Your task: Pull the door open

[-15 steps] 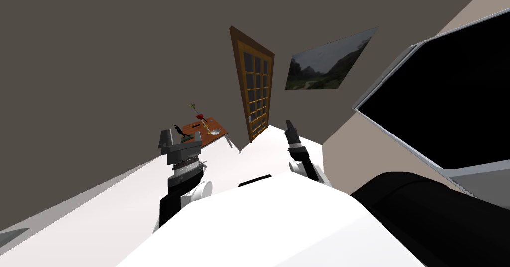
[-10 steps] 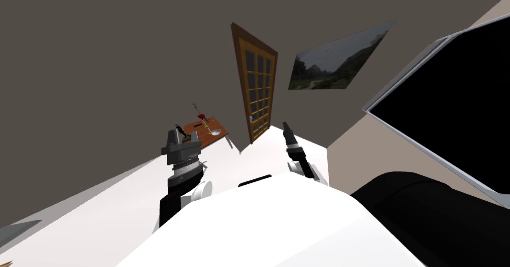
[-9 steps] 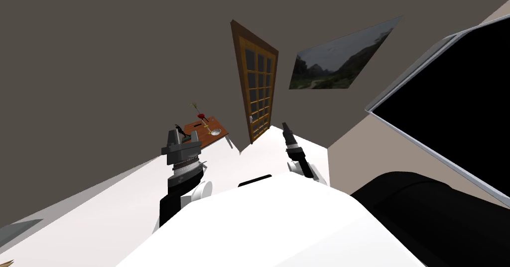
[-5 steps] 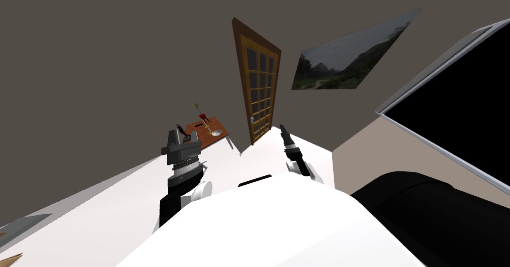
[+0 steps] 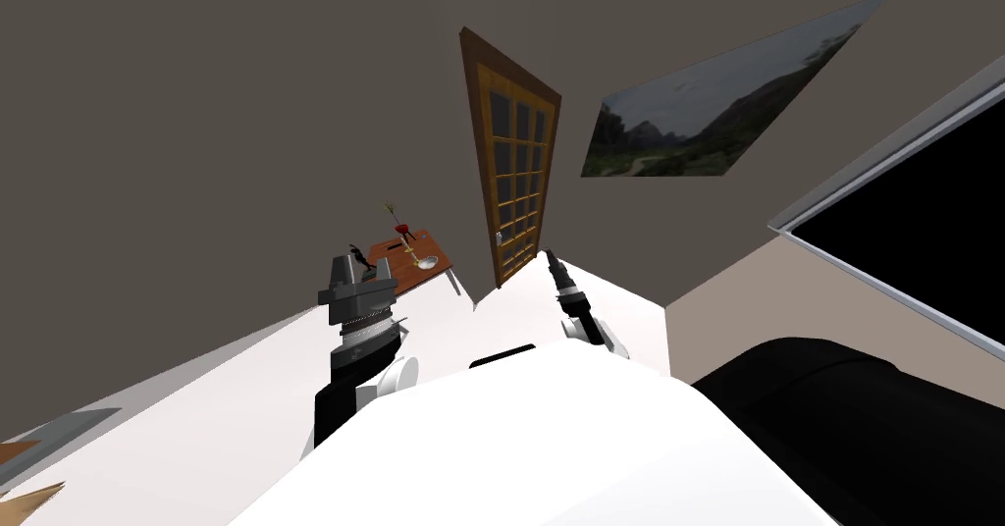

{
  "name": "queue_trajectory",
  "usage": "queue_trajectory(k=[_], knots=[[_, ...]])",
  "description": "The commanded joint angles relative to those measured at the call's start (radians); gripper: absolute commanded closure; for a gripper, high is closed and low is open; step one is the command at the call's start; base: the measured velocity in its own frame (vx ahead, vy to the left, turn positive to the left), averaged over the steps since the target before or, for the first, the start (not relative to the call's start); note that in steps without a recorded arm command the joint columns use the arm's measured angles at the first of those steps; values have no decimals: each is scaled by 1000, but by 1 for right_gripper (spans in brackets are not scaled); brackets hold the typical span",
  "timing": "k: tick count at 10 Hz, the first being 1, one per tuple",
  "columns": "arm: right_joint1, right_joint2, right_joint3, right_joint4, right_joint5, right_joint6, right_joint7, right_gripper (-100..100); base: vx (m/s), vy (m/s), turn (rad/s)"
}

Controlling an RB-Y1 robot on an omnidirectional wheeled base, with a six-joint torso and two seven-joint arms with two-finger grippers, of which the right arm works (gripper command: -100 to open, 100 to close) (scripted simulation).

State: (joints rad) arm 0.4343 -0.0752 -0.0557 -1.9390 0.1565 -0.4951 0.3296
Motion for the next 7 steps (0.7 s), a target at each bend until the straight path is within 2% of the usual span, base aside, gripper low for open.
queue_trajectory(k=[1, 7], knots=[[-15, -5, 1, 38, 5, -11, 30, -100, 90, -38, 66], [-71, -18, 6, 191, 28, -61, 143, -100, 93, -40, 70]])
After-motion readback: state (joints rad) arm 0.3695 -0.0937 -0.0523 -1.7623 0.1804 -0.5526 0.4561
